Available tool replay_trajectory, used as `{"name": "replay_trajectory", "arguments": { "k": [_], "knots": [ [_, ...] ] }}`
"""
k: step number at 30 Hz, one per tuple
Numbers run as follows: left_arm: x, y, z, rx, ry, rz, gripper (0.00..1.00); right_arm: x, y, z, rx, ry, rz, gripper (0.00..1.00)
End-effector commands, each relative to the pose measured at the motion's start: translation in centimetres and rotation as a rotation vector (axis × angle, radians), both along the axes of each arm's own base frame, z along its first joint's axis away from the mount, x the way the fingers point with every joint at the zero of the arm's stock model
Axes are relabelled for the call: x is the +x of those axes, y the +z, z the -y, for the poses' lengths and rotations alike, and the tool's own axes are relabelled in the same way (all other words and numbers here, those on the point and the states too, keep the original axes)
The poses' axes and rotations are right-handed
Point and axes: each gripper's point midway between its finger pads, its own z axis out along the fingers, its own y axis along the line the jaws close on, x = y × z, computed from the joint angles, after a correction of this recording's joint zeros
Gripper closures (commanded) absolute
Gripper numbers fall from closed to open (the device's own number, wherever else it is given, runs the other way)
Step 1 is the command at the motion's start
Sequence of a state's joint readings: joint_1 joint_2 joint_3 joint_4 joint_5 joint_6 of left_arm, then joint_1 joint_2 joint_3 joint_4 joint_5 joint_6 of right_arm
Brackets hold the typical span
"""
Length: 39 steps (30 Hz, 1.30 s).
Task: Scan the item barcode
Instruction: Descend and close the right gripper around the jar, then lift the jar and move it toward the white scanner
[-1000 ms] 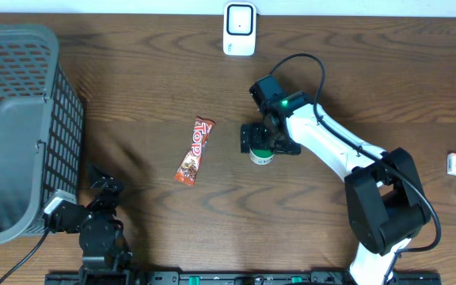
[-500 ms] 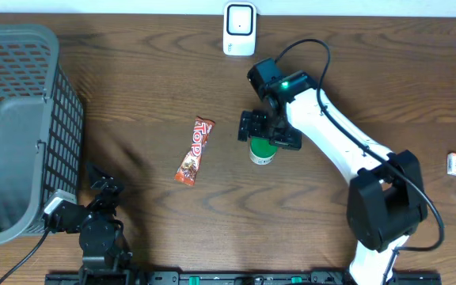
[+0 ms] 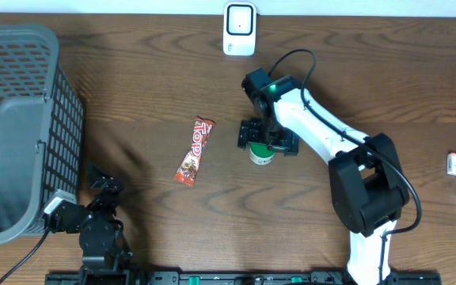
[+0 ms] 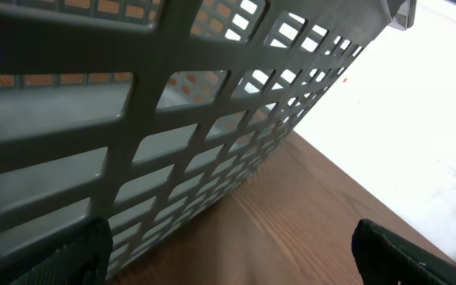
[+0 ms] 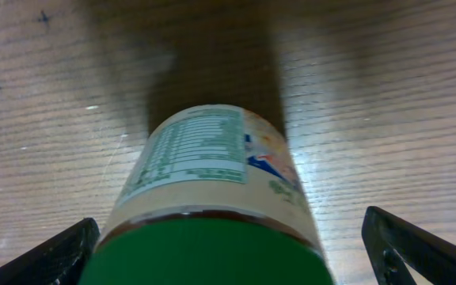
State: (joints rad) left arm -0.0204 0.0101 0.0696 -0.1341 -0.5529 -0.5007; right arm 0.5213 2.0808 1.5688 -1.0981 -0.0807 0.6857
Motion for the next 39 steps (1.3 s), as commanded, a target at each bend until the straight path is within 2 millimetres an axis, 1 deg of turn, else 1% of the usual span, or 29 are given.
{"name": "replay_trajectory", "arguments": {
  "k": [1,4,6,11,15,19,23,26,28,31,33,35,37,39],
  "knots": [
    [-0.2,-1.1,-0.3,0.005,0.019,-0.035,0.03,-0.4,-1.2,-0.9,-0.017,0.025,-0.011,0.01],
    [-0.2,-1.1,-0.3,0.005,0.019,-0.035,0.03,-0.4,-1.8,-1.6,-0.017,0.043,-0.004,0.01],
    [-0.2,-1.1,-0.3,0.005,0.019,-0.035,0.03,-0.2,-2.1,-1.7,-0.034,0.052,0.012,0.01],
    [-0.2,-1.1,-0.3,0.005,0.019,-0.035,0.03,0.3,-2.3,-0.9,-0.084,0.056,0.038,0.05],
    [-0.2,-1.1,-0.3,0.005,0.019,-0.035,0.03,0.2,-2.3,-0.7,-0.095,0.057,0.037,0.10],
    [-0.2,-1.1,-0.3,0.005,0.019,-0.035,0.03,0.2,-2.3,-0.5,-0.096,0.065,0.035,0.19],
    [-0.2,-1.1,-0.3,0.005,0.019,-0.035,0.03,0.1,-2.3,-0.5,-0.099,0.076,0.030,0.32],
    [-0.2,-1.1,-0.3,0.005,0.019,-0.035,0.03,0.1,-2.3,-0.5,-0.098,0.077,0.029,0.46],
    [-0.2,-1.1,-0.3,0.005,0.019,-0.035,0.03,0.1,-2.3,-0.5,-0.096,0.076,0.028,0.51],
    [-0.2,-1.1,-0.3,0.005,0.019,-0.035,0.03,-0.2,-2.2,-1.1,-0.062,0.088,0.010,0.53],
    [-0.2,-1.1,-0.3,0.005,0.019,-0.035,0.03,-0.4,-1.7,-1.6,-0.023,0.090,-0.014,0.55],
    [-0.2,-1.1,-0.3,0.005,0.019,-0.035,0.03,-0.4,-0.9,-1.8,-0.004,0.081,-0.031,0.59],
    [-0.2,-1.1,-0.3,0.005,0.019,-0.035,0.03,-0.4,0.4,-1.9,0.005,0.074,-0.048,0.59],
    [-0.2,-1.1,-0.3,0.005,0.019,-0.035,0.03,-0.3,2.2,-1.8,0.013,0.062,-0.068,0.58]
  ]
}}
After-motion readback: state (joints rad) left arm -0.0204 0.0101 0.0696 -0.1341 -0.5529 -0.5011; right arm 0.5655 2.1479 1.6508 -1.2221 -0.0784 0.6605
